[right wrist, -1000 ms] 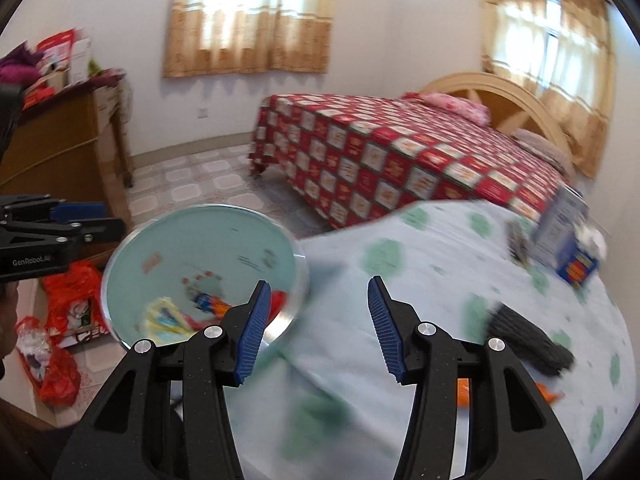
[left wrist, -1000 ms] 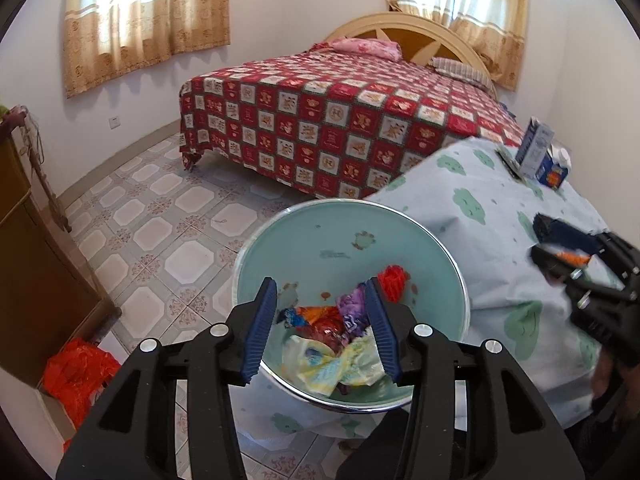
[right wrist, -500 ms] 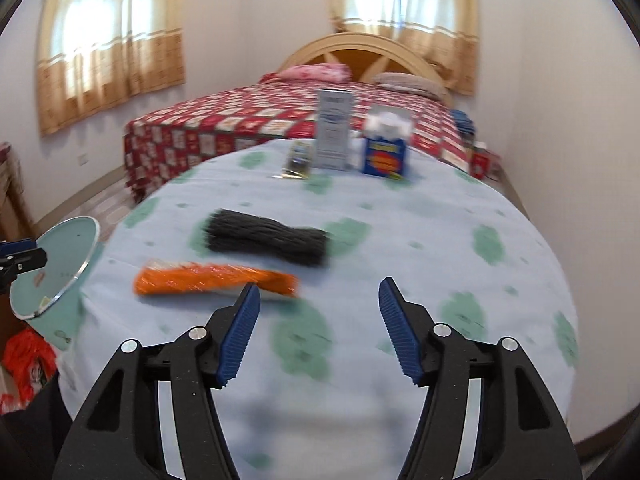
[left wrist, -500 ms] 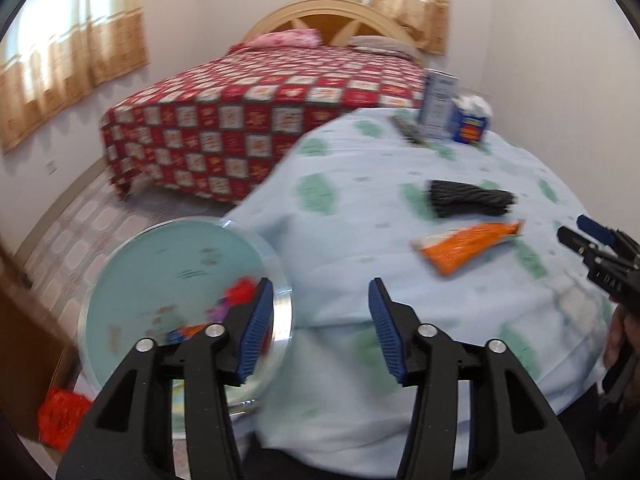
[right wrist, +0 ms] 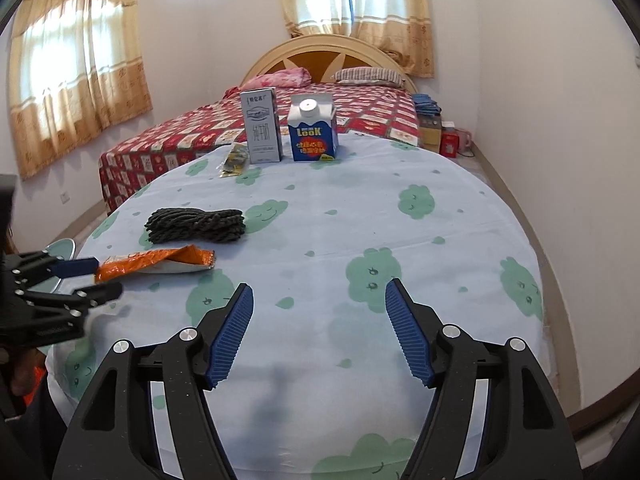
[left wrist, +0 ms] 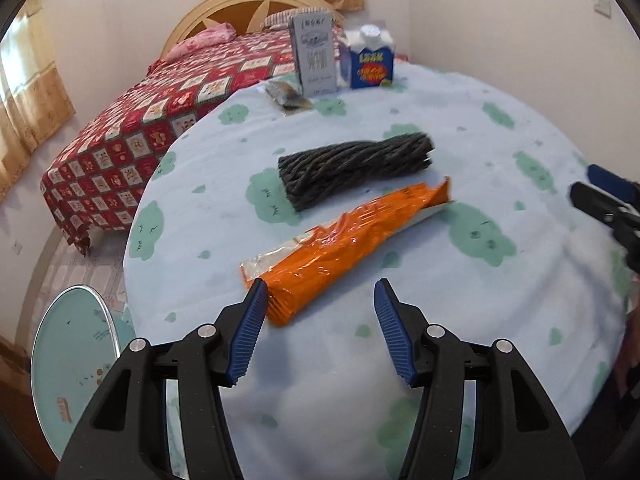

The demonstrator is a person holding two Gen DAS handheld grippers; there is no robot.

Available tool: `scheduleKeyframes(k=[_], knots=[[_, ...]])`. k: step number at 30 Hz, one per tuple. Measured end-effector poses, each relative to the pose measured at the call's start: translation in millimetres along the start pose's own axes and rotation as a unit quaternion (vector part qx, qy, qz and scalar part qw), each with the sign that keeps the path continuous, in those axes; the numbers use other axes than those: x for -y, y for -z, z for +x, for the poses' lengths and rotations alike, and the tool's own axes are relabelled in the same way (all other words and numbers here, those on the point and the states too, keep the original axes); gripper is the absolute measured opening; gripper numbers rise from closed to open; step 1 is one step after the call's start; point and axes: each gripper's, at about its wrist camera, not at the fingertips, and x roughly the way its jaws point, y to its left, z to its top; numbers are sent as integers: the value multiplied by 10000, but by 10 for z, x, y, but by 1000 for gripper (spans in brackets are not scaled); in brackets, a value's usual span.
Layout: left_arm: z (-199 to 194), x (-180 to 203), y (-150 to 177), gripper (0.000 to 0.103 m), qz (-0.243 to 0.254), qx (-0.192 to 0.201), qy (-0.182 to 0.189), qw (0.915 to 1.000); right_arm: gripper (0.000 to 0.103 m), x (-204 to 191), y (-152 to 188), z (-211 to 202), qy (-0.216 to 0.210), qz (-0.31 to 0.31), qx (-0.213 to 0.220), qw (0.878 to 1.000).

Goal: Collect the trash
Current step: 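Move the left gripper to the orange wrapper on the table and grasp it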

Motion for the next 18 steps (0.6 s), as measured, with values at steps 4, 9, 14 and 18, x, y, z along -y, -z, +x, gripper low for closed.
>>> scheduleKeyframes(k=[4,9,14,18], knots=[[60,-71,-39,26,-40,-116,60,9999,69,14,45,43,-84,56,-36,9999],[15,13,-9,0,185,-154,254,9994,69,-20,84,71,-112,51,-104,9999],[-77,-13,24,0,136,-82,316,9994,69,-41,76,37,-87,33,-63,9999],[-213,-70,10,4,35,65,292,9995,69,2,77,21,-3,62,-58,10000]])
